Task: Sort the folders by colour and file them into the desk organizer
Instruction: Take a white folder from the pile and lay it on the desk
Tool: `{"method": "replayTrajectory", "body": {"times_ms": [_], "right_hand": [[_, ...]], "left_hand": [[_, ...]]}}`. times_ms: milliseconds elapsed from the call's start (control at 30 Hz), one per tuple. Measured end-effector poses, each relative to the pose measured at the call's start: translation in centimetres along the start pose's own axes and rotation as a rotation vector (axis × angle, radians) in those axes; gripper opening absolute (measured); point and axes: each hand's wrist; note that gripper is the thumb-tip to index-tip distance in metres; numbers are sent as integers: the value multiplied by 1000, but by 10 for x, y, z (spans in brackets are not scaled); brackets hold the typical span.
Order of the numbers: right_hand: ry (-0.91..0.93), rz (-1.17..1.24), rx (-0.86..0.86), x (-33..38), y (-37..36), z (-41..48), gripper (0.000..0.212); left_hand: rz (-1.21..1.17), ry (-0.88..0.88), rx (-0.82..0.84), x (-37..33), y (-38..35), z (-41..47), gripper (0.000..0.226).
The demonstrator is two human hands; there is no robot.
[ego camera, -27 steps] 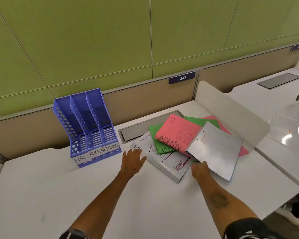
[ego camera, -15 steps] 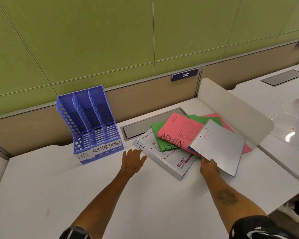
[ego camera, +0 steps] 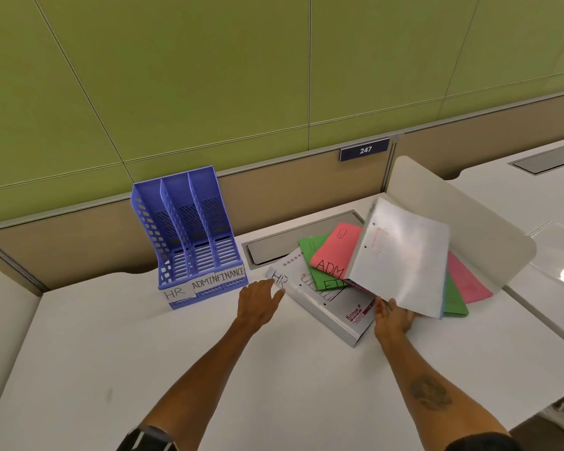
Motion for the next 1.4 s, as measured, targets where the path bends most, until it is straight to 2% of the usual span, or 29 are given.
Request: {"method": "replayTrajectory", "body": {"times_ms": [100, 233, 367, 433, 600, 733, 867, 1000, 1133, 1200, 1400], "right_hand": [[41, -131, 102, -10, -16, -19, 23], [-46, -266, 243, -32, -29, -35, 23], [-110, -407, 430, -59, -35, -52, 26], [-143, -464, 509, -74, -38, -61, 29], [-234, -613, 622, -113, -43, -80, 26], [-279, -717, 733, -140, -44, -96, 33], [-314, -819, 809, -161, -49, -110, 26], [-329, -775, 855, -182, -57, -114, 17], [-282, -776, 903, -197, -70, -125, 31], [-243, -869, 987, -207, -73, -134, 30], [-200, -1384, 1194, -269, -68, -178, 28]], "left_hand": [[-201, 59, -43, 0, 7, 0, 59], [-370, 125, -102, 5, 18, -1, 62], [-673, 230, -254, 10, 33, -4, 54], [-826, 295, -327, 15, 43, -6, 57], [-1180, 418, -442, 45, 66, -12, 55], [-1174, 497, -533, 80, 80, -26, 61], [-1173, 510, -549, 117, 88, -44, 59], [-1221, 513, -577, 150, 96, -67, 52], [-1236, 509, -556, 195, 103, -99, 50], [-1240, 500, -513, 218, 105, -117, 48], [-1188, 536, -410, 296, 93, -179, 46]]}}
Point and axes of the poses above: each hand's wrist, its own z-axis towards the middle knuckle, its own y-axis out of the back of the hand, x = y × z, and after that the axes turned 1 degree about -x, right-handed
